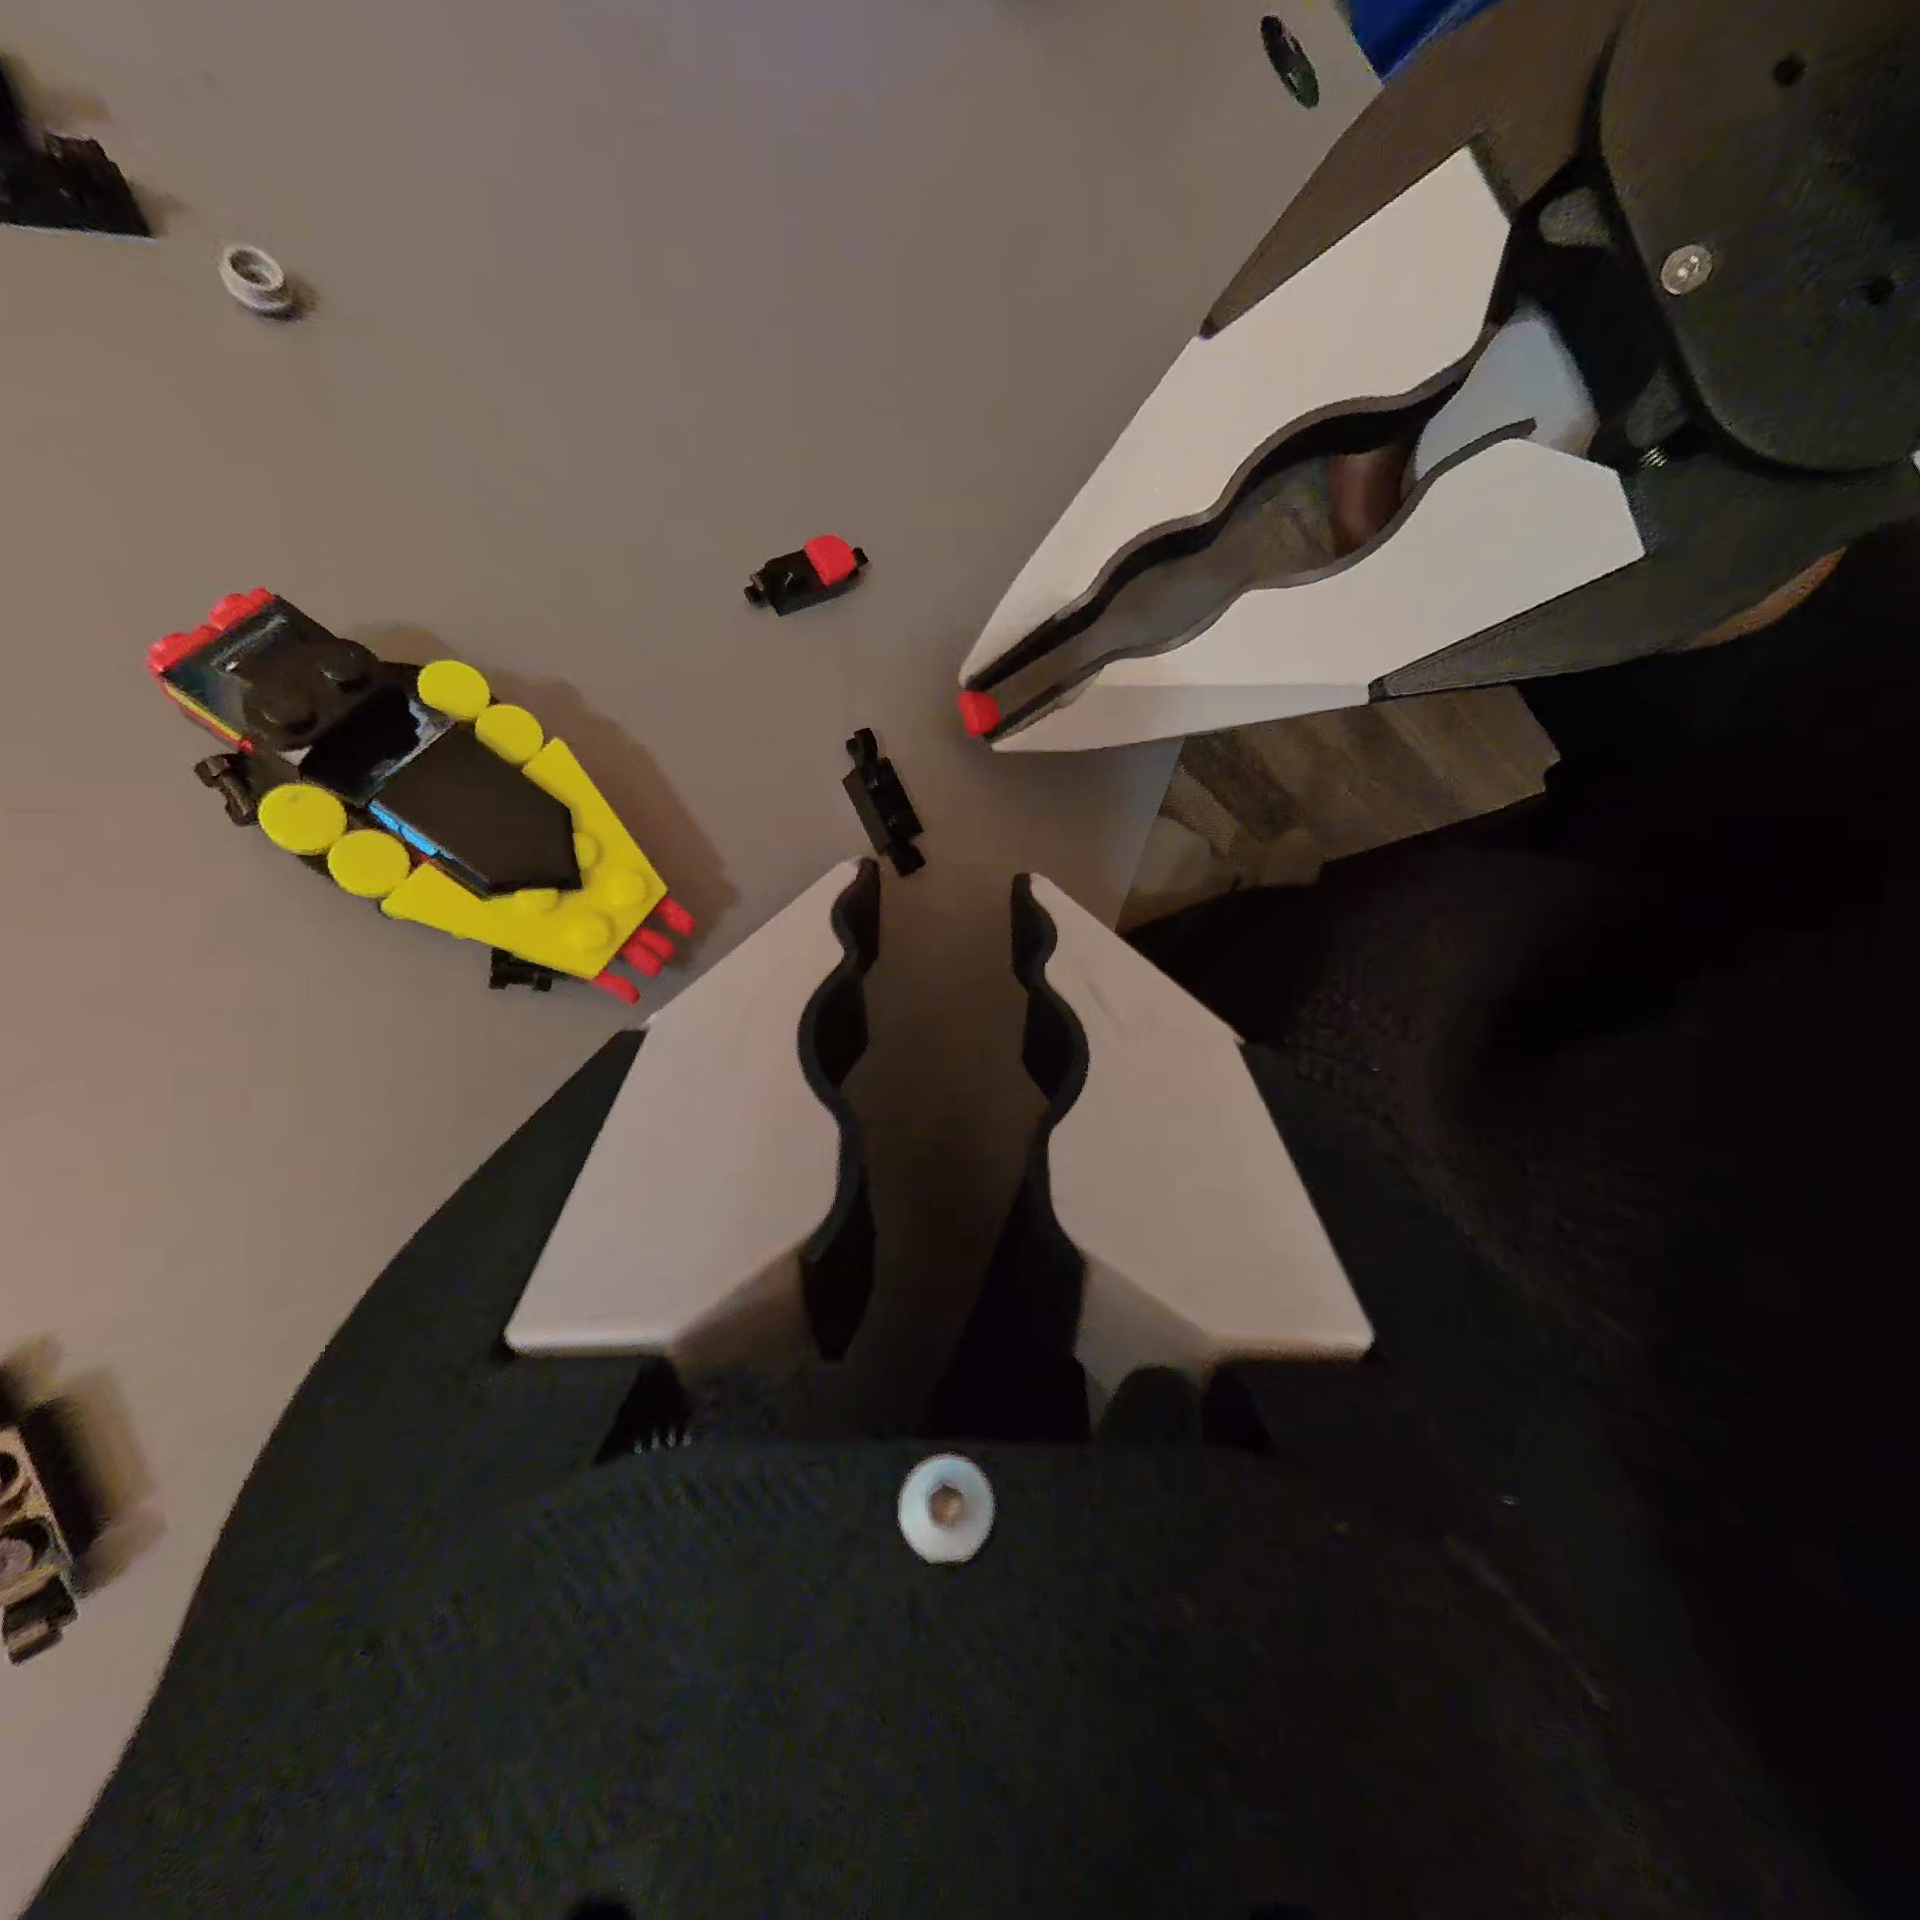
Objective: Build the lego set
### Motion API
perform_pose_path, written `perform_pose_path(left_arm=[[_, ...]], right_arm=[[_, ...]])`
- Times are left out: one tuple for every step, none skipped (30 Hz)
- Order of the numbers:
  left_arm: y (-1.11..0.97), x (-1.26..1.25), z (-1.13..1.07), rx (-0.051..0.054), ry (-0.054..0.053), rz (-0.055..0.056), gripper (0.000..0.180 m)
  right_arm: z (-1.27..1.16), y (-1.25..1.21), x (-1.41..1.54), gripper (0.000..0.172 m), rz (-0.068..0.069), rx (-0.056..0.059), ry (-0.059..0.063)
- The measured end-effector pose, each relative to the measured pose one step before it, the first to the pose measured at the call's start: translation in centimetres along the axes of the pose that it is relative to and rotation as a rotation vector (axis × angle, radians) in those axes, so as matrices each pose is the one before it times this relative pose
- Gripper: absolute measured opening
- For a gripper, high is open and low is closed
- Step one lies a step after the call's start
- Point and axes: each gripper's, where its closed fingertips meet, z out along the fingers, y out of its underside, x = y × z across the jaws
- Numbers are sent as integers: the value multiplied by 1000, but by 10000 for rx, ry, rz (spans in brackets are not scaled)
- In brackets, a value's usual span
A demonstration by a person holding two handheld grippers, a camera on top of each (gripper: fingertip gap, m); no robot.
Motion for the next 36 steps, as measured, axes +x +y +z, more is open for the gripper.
perform_pose_path(left_arm=[[-52,-13,45,9,-28,14,24],[-4,56,68,1,-2,49,24],[15,139,105,-12,56,41,24],[42,264,163,-27,137,12,24],[81,372,205,-58,209,13,24],[46,378,260,-44,196,43,24],[48,351,281,-49,165,114,24],[41,329,294,-59,120,197,24],[12,242,259,-56,35,245,24],[-35,128,185,-39,-44,231,25],[-47,31,108,-14,-82,201,26],[-100,-4,-18,29,-66,133,26],[-198,98,-169,109,40,82,25],[-298,81,-304,168,80,11,23],[-364,-86,-393,202,26,-92,19],[-404,-213,-436,239,-1,-164,15],[-467,-231,-454,279,28,-179,13],[-553,-274,-451,328,14,-169,12],[-567,-337,-366,306,-36,-136,12],[-484,-384,-237,225,-94,-61,14],[-297,-326,-54,93,-108,33,18],[-137,-265,124,5,-107,118,24],[-36,-231,262,-44,-134,162,31],[-51,-144,326,-3,-136,208,42],[99,-27,321,-76,-83,276,50],[240,-55,256,-172,-123,261,52],[63,-58,103,-36,-117,205,52],[196,43,63,-121,-29,152,52],[221,84,39,-141,17,96,51],[205,74,29,-122,43,80,51],[136,84,9,-81,71,31,51],[82,129,23,-57,121,-27,51],[71,346,16,-47,277,-68,51],[47,350,70,-34,276,-102,51],[16,73,55,-7,79,-53,51],[14,-139,31,-2,-85,46,51]], right_arm=[[-28,-47,-29,6,131,34,-75],[-27,-34,4,6,124,31,-46],[-37,3,56,6,119,6,-28],[-27,86,97,6,119,-30,0],[-16,151,155,6,124,-66,23],[-10,177,165,6,139,-79,20],[-16,177,129,6,157,-75,-2],[-19,141,78,6,160,-63,-29],[-40,134,40,6,141,-62,-47],[-43,125,38,6,108,-60,-42],[-54,77,66,6,98,-31,-14],[-47,24,26,6,88,5,-21],[-30,-43,-56,6,63,28,-50],[-13,-70,-89,6,37,33,-54],[3,-74,-77,6,21,22,-31],[38,-66,-105,6,5,11,-30],[43,-64,-161,6,-7,13,-55],[67,-55,-187,6,4,4,-68],[98,-53,-236,6,5,0,-96],[108,-40,-254,6,-10,-6,-105],[110,7,-214,6,-25,-32,-81],[93,32,-174,6,-48,-44,-70],[63,24,-185,6,-68,-24,-90],[58,-21,-211,6,-82,9,-114],[36,-31,-239,6,-103,16,-114],[66,114,-90,6,-140,-73,-20],[126,278,26,6,-178,-168,70],[148,210,-115,6,-148,-128,-12],[124,182,-132,6,-91,-124,-37],[97,123,-133,6,-61,-94,-50],[55,94,-94,6,-51,-61,-50],[-12,90,22,6,-26,-47,8],[-75,133,190,6,-19,-50,78],[-148,137,197,6,-71,-35,55],[-198,164,166,6,-136,-27,39],[-222,168,282,6,-124,-13,120]])
